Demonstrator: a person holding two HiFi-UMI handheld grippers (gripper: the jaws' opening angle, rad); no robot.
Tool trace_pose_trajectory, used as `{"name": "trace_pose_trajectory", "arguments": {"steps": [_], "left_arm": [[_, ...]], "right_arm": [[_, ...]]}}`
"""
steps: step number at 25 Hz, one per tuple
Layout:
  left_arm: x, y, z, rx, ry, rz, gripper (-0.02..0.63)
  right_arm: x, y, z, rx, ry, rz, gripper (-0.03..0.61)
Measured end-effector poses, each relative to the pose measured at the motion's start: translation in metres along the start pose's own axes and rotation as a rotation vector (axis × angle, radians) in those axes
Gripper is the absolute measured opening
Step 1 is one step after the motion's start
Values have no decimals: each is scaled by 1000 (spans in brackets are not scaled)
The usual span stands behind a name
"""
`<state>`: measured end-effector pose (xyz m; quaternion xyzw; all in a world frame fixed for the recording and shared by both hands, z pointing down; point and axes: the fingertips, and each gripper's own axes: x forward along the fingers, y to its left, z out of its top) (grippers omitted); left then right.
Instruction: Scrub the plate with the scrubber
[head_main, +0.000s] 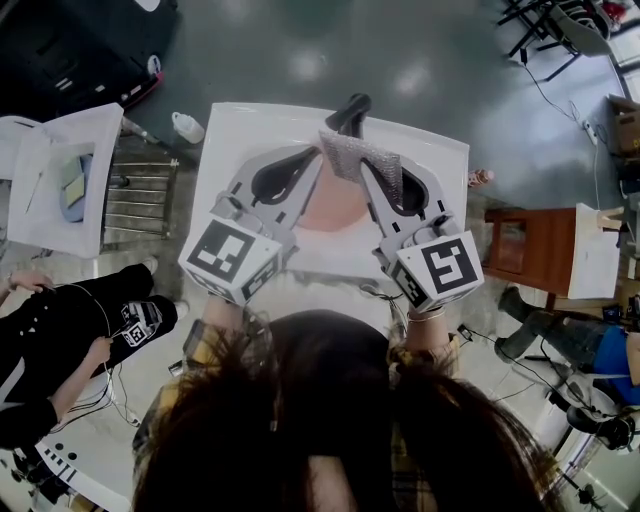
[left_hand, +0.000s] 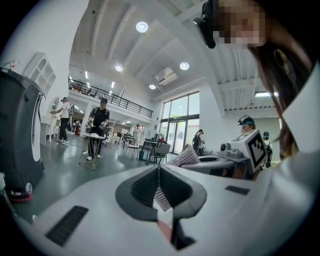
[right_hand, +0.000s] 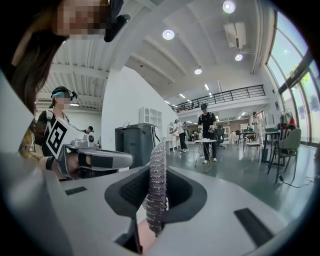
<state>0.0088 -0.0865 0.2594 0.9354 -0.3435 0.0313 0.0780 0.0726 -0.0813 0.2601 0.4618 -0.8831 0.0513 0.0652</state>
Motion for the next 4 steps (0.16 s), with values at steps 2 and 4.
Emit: {"name": "trace_pose_trajectory", "arguments": {"steps": [2,4], "left_arm": [[0,0,-1,-2,1,0,18],[0,-2,-2,-2,4,-6,18]], "right_arm": [[-1,0,-1,2,0,-1,84],[-2,-1,-2,5,1,-2,84]]}}
